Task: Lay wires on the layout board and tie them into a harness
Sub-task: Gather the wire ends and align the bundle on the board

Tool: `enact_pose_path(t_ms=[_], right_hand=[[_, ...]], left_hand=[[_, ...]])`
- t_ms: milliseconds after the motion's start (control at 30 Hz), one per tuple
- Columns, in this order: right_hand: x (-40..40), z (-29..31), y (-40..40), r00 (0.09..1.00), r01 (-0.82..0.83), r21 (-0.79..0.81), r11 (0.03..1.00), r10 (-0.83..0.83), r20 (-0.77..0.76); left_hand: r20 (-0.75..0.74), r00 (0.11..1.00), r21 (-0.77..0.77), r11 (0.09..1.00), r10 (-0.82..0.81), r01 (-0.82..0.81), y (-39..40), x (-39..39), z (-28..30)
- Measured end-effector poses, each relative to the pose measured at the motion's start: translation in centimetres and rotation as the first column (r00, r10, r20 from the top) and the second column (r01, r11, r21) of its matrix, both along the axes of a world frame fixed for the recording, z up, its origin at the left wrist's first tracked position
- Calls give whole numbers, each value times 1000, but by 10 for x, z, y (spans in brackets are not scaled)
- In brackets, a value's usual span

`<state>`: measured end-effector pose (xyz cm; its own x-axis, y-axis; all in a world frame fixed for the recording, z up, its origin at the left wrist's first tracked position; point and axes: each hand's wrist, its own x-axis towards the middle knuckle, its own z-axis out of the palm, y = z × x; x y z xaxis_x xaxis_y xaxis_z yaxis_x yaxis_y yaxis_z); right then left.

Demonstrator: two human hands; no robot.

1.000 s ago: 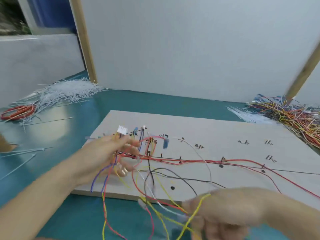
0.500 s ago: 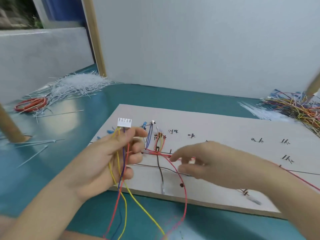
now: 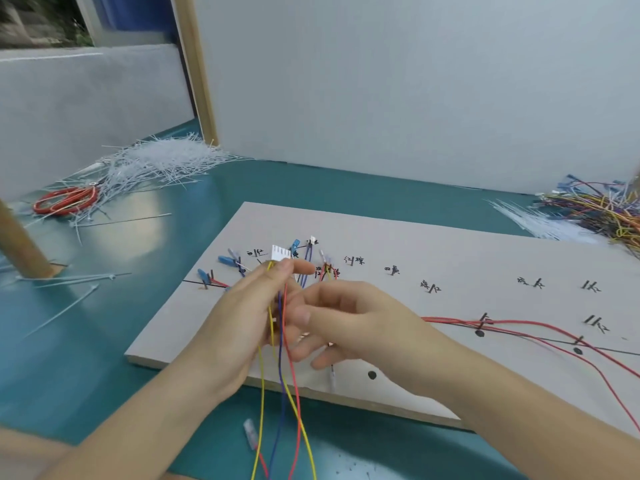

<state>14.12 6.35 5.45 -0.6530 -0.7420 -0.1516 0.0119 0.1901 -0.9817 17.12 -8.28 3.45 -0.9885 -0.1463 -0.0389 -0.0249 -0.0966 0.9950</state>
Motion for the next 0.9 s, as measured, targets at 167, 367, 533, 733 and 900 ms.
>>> enact_pose_path(t_ms=[167, 367, 533, 733, 900], right_hand=[[-2, -5, -18, 995, 96, -24, 995, -95, 10], [-16, -9, -32, 957, 100, -146, 984, -55, 285], [-25, -10, -40, 979, 119, -169, 978, -87, 184], [-34, -10, -46, 992, 108, -21, 994, -107, 66], [-39, -15, -65, 980, 46, 159, 986, -14, -196]], left_hand=[[-74, 997, -17, 999, 39, -40, -6, -6, -2], [-140, 990, -107, 993, 33, -48, -34, -13, -1], [-114, 992, -43, 998, -55, 51, -45, -15, 0], [-6, 997, -263, 962, -71, 67, -75, -16, 5], [59, 997, -433, 901, 46, -16, -107, -9, -4]])
